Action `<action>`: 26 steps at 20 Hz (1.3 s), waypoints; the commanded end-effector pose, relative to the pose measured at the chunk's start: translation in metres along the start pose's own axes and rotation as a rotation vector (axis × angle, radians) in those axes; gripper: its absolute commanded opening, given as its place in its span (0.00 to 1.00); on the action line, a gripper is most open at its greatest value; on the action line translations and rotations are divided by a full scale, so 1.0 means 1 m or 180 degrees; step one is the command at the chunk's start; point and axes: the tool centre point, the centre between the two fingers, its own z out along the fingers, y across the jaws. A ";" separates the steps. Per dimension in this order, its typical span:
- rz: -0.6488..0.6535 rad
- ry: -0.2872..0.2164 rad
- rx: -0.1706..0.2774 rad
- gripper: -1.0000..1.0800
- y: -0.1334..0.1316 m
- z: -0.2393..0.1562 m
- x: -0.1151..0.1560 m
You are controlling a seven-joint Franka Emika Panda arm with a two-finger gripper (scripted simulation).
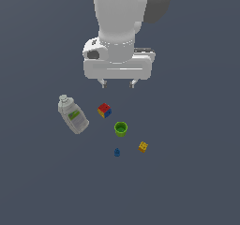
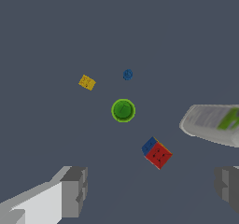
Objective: Pick up a designated object from a clutter of objects.
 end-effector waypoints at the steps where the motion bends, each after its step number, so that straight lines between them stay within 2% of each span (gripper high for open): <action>1: 0.0000 0.0000 0.0000 0.96 0.000 0.000 0.000; 11: 0.0129 0.0119 -0.0083 0.96 0.024 -0.009 0.008; 18: 0.0169 0.0112 -0.0078 0.96 0.019 -0.003 0.013; 26: 0.0378 0.0104 -0.0069 0.96 0.002 0.026 0.036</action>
